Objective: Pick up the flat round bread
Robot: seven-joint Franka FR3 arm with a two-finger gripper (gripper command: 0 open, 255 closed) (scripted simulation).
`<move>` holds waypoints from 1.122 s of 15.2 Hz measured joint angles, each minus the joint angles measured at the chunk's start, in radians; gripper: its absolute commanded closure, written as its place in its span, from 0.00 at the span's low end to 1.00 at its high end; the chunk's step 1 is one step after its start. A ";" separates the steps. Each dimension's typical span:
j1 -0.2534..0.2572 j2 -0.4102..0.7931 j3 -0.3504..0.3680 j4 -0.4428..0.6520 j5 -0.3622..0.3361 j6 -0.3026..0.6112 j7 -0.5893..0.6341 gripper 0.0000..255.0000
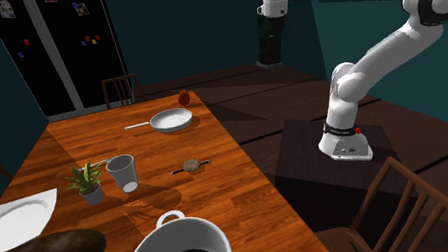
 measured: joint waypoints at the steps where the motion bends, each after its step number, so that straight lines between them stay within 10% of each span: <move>1: 0.000 0.000 0.000 0.000 0.000 0.000 0.000 0.00; 17: 0.072 0.406 0.152 -0.023 0.078 0.427 0.115 0.00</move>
